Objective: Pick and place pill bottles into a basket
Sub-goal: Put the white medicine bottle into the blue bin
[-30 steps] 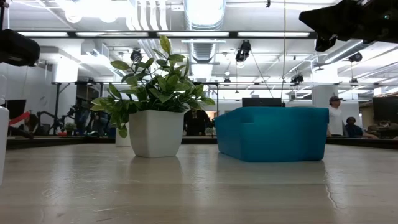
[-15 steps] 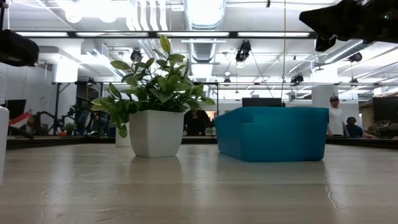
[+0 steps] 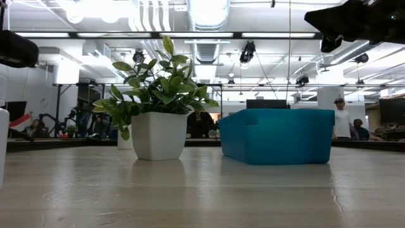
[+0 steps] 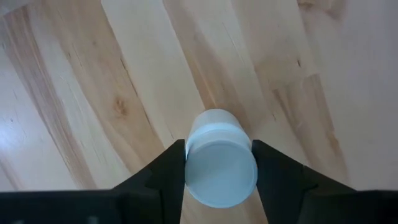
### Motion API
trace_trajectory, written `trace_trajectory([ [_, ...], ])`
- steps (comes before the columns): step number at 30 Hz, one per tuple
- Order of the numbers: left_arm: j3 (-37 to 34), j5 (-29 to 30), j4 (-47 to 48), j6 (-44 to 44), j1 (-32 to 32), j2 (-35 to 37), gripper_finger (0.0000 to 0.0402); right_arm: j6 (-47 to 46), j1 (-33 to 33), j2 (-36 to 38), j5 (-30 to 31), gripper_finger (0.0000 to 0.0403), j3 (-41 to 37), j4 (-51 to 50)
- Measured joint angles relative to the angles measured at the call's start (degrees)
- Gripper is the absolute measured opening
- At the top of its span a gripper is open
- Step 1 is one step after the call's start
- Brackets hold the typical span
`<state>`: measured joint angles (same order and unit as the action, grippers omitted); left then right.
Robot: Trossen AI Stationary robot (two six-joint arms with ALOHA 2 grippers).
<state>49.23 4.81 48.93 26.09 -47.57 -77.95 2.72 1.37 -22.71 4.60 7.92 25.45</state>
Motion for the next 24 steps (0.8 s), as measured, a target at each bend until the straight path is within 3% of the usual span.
trace_trajectory([
  [13, 6.04, -3.05, 0.46, -3.09, 3.79, 0.09, 0.0144, -0.04, 0.00, 0.01, 0.02, 0.0008, 0.00, -0.01],
  [24, 13.87, -3.64, 5.16, -14.10, 12.07, 0.04, 0.0144, 0.07, -0.02, 0.02, 0.04, 0.0008, 0.00, -0.01],
])
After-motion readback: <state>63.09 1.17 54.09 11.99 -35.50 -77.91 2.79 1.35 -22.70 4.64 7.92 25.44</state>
